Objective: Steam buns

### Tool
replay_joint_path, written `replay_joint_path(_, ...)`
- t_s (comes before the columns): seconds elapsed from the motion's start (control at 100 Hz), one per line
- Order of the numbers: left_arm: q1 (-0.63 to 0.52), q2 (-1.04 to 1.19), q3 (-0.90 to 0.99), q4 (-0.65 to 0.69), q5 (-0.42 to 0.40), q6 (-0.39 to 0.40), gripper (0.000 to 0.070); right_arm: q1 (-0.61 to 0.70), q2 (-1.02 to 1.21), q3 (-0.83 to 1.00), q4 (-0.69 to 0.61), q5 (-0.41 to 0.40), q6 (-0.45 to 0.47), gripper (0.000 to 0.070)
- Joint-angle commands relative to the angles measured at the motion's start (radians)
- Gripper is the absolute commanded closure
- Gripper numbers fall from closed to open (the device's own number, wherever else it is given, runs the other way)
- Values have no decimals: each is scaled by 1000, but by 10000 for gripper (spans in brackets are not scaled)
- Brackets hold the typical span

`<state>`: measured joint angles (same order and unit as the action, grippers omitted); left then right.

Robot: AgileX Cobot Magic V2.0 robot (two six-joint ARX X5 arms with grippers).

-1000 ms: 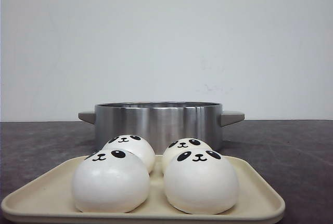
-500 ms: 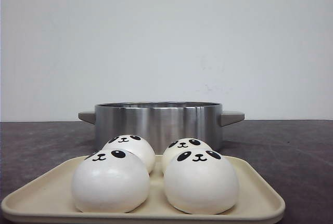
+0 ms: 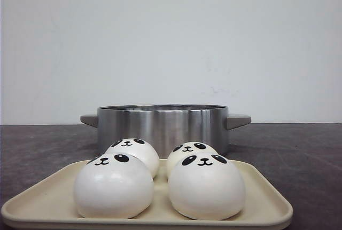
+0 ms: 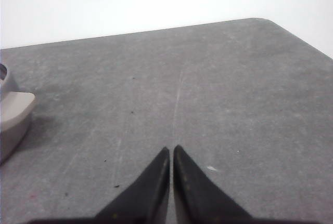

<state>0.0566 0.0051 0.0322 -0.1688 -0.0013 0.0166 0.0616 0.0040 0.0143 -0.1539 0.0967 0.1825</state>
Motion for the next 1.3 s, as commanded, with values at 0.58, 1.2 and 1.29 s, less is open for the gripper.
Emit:
replay_joint_path(0.58,2,149,372,-139,244,-419,695,2,122,368,6,-343,251,696)
replay_joint_path(1.2,-38,443,797,-317,352,-253,134,16,510,803,67,-755,410,0)
replay_joint_path(1.29,-47,443,797,-351,351,-275,134,42,548,803,130,-734,425,0)
